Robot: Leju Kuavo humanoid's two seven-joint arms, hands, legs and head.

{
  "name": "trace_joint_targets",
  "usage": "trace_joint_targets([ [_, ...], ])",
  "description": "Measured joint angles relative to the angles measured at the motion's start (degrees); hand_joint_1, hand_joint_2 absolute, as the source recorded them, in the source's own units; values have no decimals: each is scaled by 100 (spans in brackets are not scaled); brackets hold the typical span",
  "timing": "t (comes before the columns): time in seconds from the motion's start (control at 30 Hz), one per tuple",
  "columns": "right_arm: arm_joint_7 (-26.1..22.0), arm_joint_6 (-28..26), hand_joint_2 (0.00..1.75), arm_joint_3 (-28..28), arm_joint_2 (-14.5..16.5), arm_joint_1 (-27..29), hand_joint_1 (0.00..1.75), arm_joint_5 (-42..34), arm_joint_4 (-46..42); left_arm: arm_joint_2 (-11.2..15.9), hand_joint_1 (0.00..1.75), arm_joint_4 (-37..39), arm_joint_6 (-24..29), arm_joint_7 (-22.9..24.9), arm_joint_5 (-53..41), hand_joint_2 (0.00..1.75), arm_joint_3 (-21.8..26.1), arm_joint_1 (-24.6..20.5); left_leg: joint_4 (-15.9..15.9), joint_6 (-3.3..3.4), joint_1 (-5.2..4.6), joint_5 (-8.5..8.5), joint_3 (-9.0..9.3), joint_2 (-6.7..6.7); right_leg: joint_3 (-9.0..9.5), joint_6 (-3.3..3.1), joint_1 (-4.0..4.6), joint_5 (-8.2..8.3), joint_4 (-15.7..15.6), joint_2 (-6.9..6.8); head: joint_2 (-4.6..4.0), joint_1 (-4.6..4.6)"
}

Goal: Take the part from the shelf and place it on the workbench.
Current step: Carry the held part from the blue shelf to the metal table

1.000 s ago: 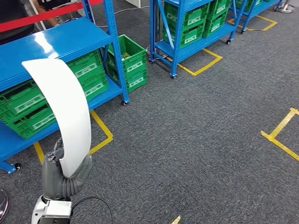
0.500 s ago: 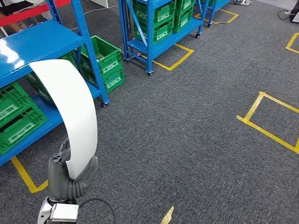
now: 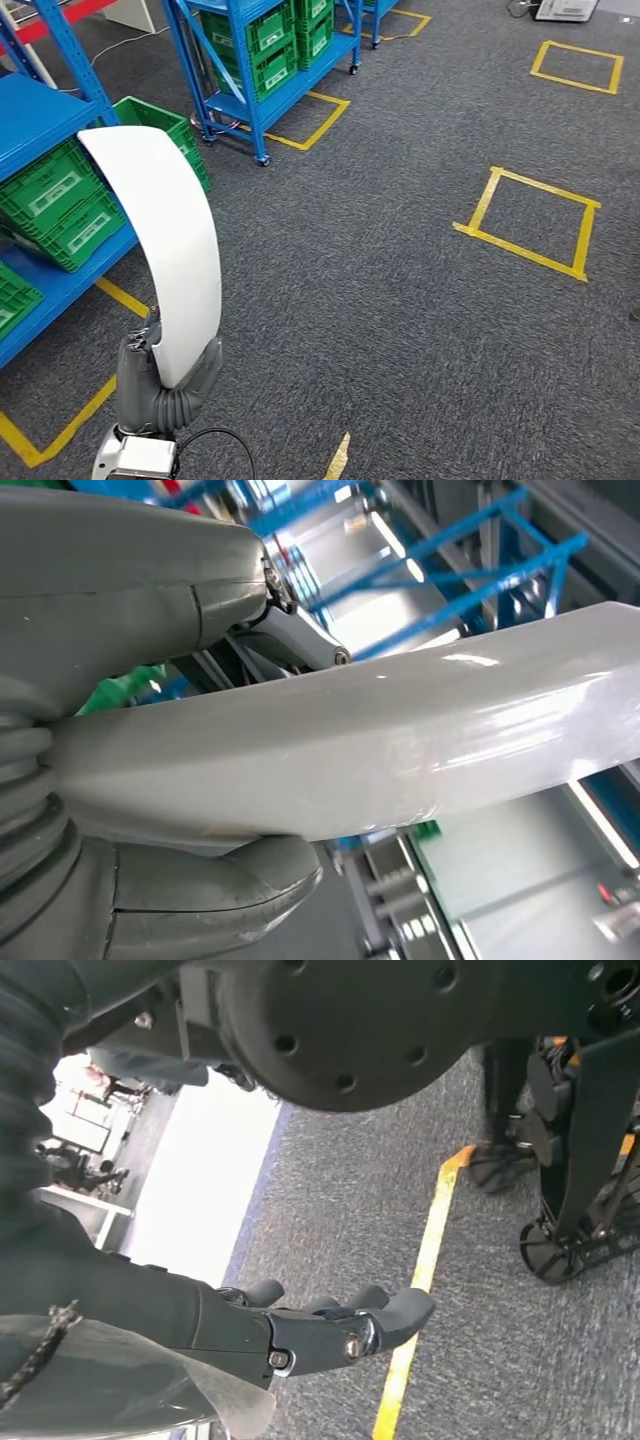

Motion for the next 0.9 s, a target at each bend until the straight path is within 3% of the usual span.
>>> trace_joint_targets([
  [0.07,1,-2,175,-23,21,-18,0,24,-2,12,175,1,-5,-2,25,175,-2,2,-409,50,-16,103,158,-193,-57,54,-20,26,18,118,0,2],
  [0.13,-5,-1,175,-49,28,-18,0,39,-2,23,175,1,0,-5,31,175,-2,-3,-484,70,-28,110,169,-144,-129,134,-41,63,7,224,0,1],
  [0.17,-6,0,175,-65,27,-12,0,48,-1,26,175,1,3,-7,33,175,-2,-5,-528,85,-19,140,184,-82,-164,162,-43,53,28,203,0,5],
  [0.23,1,-1,175,-90,26,-15,0,71,-1,30,175,-2,9,-9,39,175,0,1,-617,120,9,200,212,67,-351,209,-34,-149,347,-22,0,28],
  [0.3,3,-1,175,-104,25,-29,0,102,0,40,175,-3,-9,-10,73,175,10,22,-635,138,12,214,204,232,-696,261,-59,-528,1068,-295,0,42],
  [0.37,-6,-4,175,-110,25,-31,0,140,1,57,175,-3,-107,-11,196,175,19,39,-633,130,14,209,192,392,-941,322,-104,-710,1602,-390,0,40],
  [0.4,-7,-9,175,-112,24,-27,0,158,2,67,175,-3,-163,-17,265,175,22,42,-631,119,20,202,190,466,-913,349,-129,-651,1581,-421,0,43],
  [0.43,-4,-16,175,-114,20,-25,0,179,2,74,175,-3,-211,-28,323,175,26,43,-626,100,29,190,195,536,-748,375,-153,-498,1314,-477,0,42],
  [0.5,5,-34,175,-119,13,-35,0,217,6,84,175,-5,-257,-56,359,175,37,47,-590,28,28,144,216,656,-253,405,-176,-196,500,-721,0,51],
  [0.57,3,-42,175,-126,9,-58,0,244,15,90,175,-11,-287,-84,361,175,50,49,-551,-58,9,98,235,750,17,342,-161,-110,56,-860,0,31],
  [0.67,-14,-34,175,-181,5,-51,0,267,35,103,175,-14,-321,-115,360,175,62,42,-527,-165,34,46,268,842,5,190,-130,-125,44,-715,0,4],
  [0.73,-11,-45,175,-210,0,-40,0,300,55,113,175,-15,-331,-125,358,175,84,47,-248,-217,65,-183,175,637,7,106,-133,-108,35,-606,0,-11],
  [0.8,-6,-62,175,-215,-3,-46,0,341,69,126,175,-16,-334,-131,355,175,120,71,493,-222,73,-601,-149,364,1,48,-122,-100,32,-485,0,-27],
  [0.83,-6,-68,175,-215,-4,-50,0,357,77,132,175,-16,-334,-131,355,175,136,83,906,-211,70,-770,-343,310,-1,33,-105,-99,32,-414,0,-27],
  [0.87,-8,-73,175,-216,-4,-52,0,368,86,137,175,-16,-336,-131,356,175,151,91,1195,-195,66,-845,-487,289,0,24,-86,-99,33,-339,0,-27],
  [0.9,-10,-79,175,-218,-4,-52,0,380,98,140,175,-16,-342,-131,357,175,168,94,1278,-169,57,-794,-545,281,7,21,-69,-98,35,-258,0,-26],
])
